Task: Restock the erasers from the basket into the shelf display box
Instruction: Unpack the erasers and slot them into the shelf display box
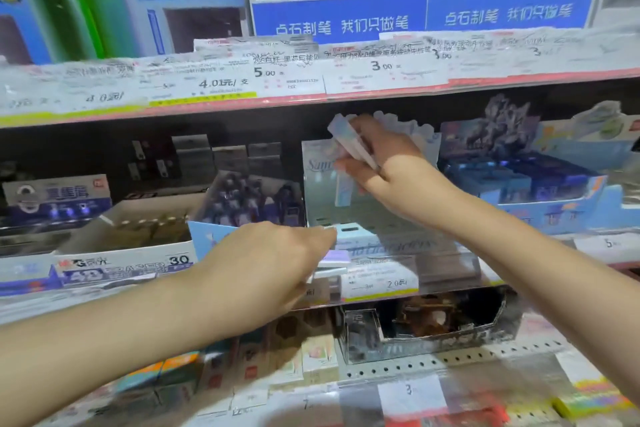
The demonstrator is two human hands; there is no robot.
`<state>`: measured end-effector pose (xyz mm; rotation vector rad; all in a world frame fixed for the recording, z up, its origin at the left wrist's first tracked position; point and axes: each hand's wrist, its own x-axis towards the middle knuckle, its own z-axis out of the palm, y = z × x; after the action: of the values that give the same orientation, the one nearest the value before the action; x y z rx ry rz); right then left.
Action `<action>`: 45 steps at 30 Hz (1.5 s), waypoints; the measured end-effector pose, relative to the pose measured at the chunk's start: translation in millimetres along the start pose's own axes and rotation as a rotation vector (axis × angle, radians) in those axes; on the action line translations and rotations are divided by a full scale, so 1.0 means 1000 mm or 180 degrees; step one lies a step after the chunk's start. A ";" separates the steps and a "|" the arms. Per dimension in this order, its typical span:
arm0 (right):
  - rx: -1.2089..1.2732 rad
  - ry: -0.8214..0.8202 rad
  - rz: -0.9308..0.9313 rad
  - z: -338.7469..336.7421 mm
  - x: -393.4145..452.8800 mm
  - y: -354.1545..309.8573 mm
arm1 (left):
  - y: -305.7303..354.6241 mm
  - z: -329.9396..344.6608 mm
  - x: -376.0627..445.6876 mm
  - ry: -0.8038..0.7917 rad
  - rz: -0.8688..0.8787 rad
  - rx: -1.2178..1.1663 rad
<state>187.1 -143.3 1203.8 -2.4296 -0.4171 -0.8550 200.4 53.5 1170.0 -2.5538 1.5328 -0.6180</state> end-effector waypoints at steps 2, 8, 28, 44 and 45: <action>-0.0091 0.0007 0.0060 0.006 0.005 -0.001 | -0.005 0.006 0.000 0.0171 0.0193 -0.0031; -0.0334 -0.0182 0.0128 0.015 0.017 -0.003 | -0.013 0.006 0.003 0.0160 0.0281 0.0065; -0.0485 -0.0658 0.0090 0.027 0.019 -0.002 | -0.017 0.004 0.004 0.0233 0.0411 0.0058; -0.1028 -0.0822 -0.0061 0.021 0.015 0.005 | -0.015 0.000 0.002 0.0162 0.0203 -0.0649; -0.0985 -0.0840 -0.0021 0.019 0.014 0.004 | -0.015 0.000 0.003 0.0178 0.0169 -0.0742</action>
<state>208.5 -134.6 1199.0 -2.8441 -0.4138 -0.6406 213.8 58.1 1175.5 -2.6702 1.7822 -0.5375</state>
